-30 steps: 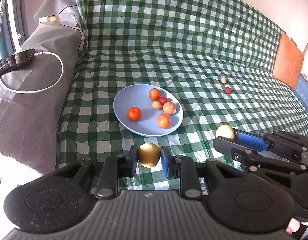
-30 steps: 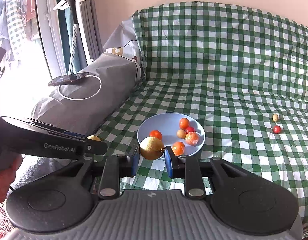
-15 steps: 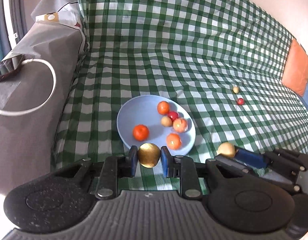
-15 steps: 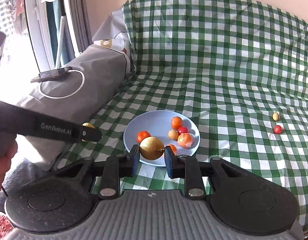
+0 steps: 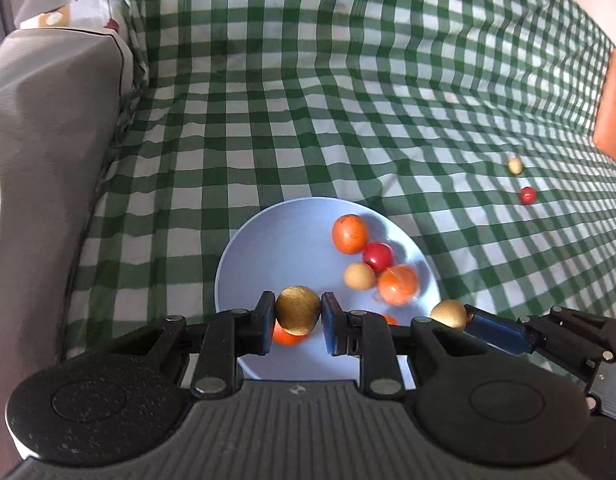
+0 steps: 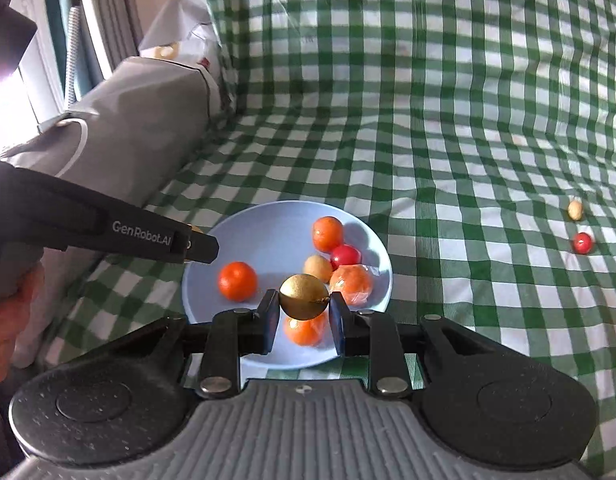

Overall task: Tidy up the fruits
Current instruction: 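Carry both yellow fruits to the blue plate and release them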

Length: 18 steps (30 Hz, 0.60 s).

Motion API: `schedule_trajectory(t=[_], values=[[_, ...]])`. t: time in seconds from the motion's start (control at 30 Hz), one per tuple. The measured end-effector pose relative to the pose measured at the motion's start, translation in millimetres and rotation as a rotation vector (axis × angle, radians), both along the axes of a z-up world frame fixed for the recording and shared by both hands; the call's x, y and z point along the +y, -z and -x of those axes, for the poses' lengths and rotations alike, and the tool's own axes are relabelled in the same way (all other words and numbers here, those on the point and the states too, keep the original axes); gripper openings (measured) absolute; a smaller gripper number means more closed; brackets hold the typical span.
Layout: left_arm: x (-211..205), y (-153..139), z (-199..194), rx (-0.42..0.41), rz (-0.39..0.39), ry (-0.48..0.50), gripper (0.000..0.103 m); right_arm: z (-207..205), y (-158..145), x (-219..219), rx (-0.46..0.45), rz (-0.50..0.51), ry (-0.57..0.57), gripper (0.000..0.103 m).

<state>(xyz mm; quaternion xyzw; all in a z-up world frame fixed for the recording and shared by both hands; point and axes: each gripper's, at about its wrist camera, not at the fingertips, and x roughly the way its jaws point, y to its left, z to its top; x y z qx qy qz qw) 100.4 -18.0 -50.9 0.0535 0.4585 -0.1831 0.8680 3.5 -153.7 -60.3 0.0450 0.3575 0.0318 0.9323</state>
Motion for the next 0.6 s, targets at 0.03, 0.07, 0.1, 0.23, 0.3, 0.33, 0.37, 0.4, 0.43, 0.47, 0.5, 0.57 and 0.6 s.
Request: schedule_trajectory(t=[0.03, 0.07, 0.1, 0.23, 0.3, 0.33, 0.37, 0.4, 0.43, 0.47, 0.5, 0.57, 0.6], values=[[-3, 4, -6, 0.002, -0.006, 0.001, 0.027, -6, 4, -2, 0.001, 0.0, 0.001, 0.028], [-5, 8, -11, 0.004, -0.011, 0.001, 0.027, -12, 8, -3, 0.004, -0.001, 0.002, 0.028], [-7, 12, -16, 0.005, -0.015, 0.001, 0.027, -16, 11, -5, 0.007, -0.005, 0.002, 0.028], [-15, 27, -30, 0.019, -0.031, -0.003, 0.027, -32, 23, -9, 0.015, -0.009, -0.006, 0.028], [-18, 34, -35, 0.022, -0.046, -0.001, 0.027, -37, 28, -9, 0.02, -0.01, -0.017, 0.028], [-21, 37, -37, 0.023, -0.052, -0.003, 0.027, -39, 31, -9, 0.024, -0.009, -0.023, 0.028], [-22, 39, -38, 0.021, -0.055, -0.003, 0.028, -41, 32, -8, 0.026, -0.007, -0.026, 0.028], [-22, 40, -40, 0.019, -0.056, 0.0, 0.036, -42, 34, -8, 0.027, -0.006, -0.033, 0.028], [-23, 40, -41, 0.014, -0.053, 0.0, 0.042, -43, 35, -7, 0.027, -0.005, -0.039, 0.029], [-23, 39, -41, 0.004, -0.049, -0.006, 0.058, -44, 36, -7, 0.026, -0.003, -0.045, 0.029], [-23, 37, -40, -0.011, -0.042, -0.014, 0.076, -45, 36, -7, 0.026, 0.001, -0.049, 0.032], [-21, 29, -35, -0.045, -0.029, -0.028, 0.099, -44, 34, -6, 0.03, 0.004, -0.052, 0.058], [-20, 24, -32, -0.062, -0.023, -0.033, 0.103, -42, 33, -7, 0.032, 0.001, -0.049, 0.064]])
